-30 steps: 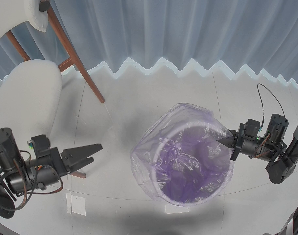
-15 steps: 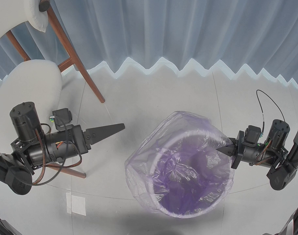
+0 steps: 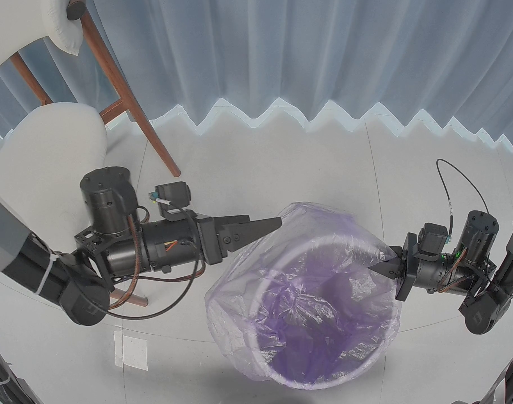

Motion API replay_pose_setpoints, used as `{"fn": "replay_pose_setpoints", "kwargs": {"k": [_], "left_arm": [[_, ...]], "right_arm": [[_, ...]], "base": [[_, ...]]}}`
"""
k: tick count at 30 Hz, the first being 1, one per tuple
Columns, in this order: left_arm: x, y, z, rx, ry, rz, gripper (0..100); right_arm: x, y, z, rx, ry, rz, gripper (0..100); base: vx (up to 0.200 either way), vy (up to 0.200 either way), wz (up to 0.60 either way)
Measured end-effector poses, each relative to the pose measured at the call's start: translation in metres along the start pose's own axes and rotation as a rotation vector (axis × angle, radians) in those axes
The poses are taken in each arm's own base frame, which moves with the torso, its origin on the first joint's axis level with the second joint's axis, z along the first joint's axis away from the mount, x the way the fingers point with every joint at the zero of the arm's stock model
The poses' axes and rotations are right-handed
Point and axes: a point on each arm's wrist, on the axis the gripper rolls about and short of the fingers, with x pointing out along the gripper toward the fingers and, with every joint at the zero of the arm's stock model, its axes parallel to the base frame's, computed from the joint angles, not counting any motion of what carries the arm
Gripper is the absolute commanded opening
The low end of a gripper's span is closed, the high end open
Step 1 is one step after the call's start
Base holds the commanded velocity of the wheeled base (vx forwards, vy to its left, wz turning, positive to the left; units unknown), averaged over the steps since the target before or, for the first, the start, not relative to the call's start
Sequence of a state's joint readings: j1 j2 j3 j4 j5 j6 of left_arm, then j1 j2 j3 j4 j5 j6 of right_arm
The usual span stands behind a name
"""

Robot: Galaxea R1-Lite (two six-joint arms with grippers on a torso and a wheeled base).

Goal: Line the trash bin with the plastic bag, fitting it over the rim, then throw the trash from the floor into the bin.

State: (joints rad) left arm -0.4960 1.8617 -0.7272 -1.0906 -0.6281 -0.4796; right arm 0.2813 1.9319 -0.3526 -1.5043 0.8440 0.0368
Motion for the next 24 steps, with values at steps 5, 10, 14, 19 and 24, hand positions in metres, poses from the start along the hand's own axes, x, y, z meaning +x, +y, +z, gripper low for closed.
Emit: {"fn": "replay_pose_setpoints", "kwargs": {"k": [5,10,14,19,24], "left_arm": [[0.014,0.005,-0.006,-0.005,0.013,-0.005,0],[0.022,0.014,-0.013,-0.001,0.015,0.043,0],[0.026,0.021,-0.019,-0.01,0.027,0.06,0],[0.03,0.029,-0.026,-0.026,0.029,0.108,0],[0.035,0.041,-0.031,-0.037,0.019,0.166,0]], "right_arm": [[0.0,0.001,0.001,-0.002,-0.002,0.002,0],[0.0,0.001,0.001,-0.003,-0.002,0.002,0],[0.0,0.001,0.001,-0.005,-0.004,0.002,0],[0.001,0.002,0.005,-0.015,-0.013,0.007,0],[0.001,0.004,0.008,-0.022,-0.021,0.012,0]], "base": [[0.0,0.0,0.0],[0.0,0.0,0.0],[0.0,0.0,0.0],[0.0,0.0,0.0],[0.0,0.0,0.0]]}}
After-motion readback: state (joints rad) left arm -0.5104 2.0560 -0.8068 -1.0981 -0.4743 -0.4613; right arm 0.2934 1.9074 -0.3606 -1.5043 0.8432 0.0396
